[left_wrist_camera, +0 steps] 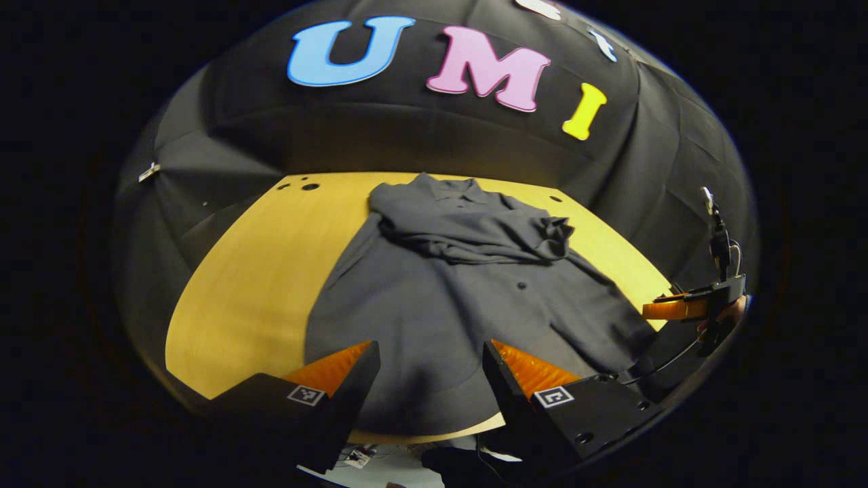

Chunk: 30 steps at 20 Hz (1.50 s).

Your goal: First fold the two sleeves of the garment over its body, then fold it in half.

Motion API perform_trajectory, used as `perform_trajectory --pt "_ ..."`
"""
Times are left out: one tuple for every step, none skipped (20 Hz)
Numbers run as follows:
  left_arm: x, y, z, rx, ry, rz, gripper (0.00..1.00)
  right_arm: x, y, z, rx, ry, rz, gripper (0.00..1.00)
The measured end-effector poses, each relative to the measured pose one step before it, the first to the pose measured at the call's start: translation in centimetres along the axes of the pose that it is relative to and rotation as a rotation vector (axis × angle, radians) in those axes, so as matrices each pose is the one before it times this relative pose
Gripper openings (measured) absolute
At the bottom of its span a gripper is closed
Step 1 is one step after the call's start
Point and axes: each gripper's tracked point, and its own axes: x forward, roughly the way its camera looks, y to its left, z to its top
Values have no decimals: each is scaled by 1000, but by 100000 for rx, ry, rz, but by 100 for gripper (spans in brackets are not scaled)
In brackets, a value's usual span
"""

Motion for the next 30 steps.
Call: perform_trajectory --pt "-120 1239 -676 -1397 1631 3046 96 285 26 -256 870 1001 -483 96" --pt "12 993 -845 -1188 1956 2931 96 214 -2 -294 806 1069 -362 96" --pt "29 1214 -864 -753 2266 3139 96 234 6 -435 720 1247 -14 96" --pt "85 1077 -789 -424 1927 2950 96 224 -63 -398 117 1229 -381 96" --pt "118 627 -421 -797 1306 1544 96 219 -79 -311 -413 1163 -476 96" --pt "92 336 -464 -693 1318 516 96 244 1 -343 -563 1001 -642 96" --pt "178 189 -226 -169 1027 330 96 157 -9 -277 -399 950 -230 96" --pt "337 144 -183 321 511 440 96 195 149 -179 -144 493 64 96" --pt "309 89 40 -57 330 551 96 217 166 -122 -390 473 246 96" --pt "247 25 161 -503 146 702 94 230 177 -126 -698 460 120 97" --pt "110 227 339 -722 -567 1439 94 261 123 -70 -1009 601 178 96" --pt "43 410 136 -762 -408 1116 94 131 140 -53 -1029 206 118 96" --pt "30 353 100 -284 166 1074 94 170 142 84 -748 255 362 97" --pt "-42 552 -283 542 245 1774 94 101 185 -31 -153 96 505 97" --pt "12 478 -81 1172 380 1892 94 116 63 41 -32 231 124 97" --pt "-7 623 -188 1399 235 1697 95 55 43 -120 -148 353 39 97" --pt "93 68 -381 784 1320 -401 95 15 -3 175 -398 -493 172 98" --pt "88 -267 -561 345 1907 -1394 95 84 73 -49 -356 331 91 98" --pt "240 -299 -443 489 1965 -1276 96 62 -40 23 -710 -86 -93 98" --pt "253 -135 -689 1233 3044 -328 96 69 -61 -161 -1336 734 -628 98" --pt "305 -83 330 1052 -1893 -372 96 138 -103 -135 -2923 1049 -1524 97" --pt "11 -277 -235 649 2336 -433 99 28 -11 -218 -4303 1078 -1813 96" --pt "-239 -76 455 771 -1785 -45 98 94 546 19 -4550 -23 895 96" --pt "354 -747 -160 1613 793 -2171 98 310 428 12 -2163 -121 1554 97" --pt "215 -457 436 3624 -1570 -1816 81 -241 404 348 -1033 227 1724 89" --pt "318 -864 362 3325 -1952 -1675 64 244 338 27 -2275 979 2794 82" --pt "362 -731 399 4485 -519 -2099 48 190 152 324 -1085 -887 1504 57" --pt "351 -119 127 3821 82 35 31 255 92 265 1702 -612 -677 32" --pt "339 -41 324 532 322 144 14 -47 -121 84 243 406 16 6" --pt "-91 229 122 -2217 1963 -273 8 11 3 -99 1835 64 618 6"
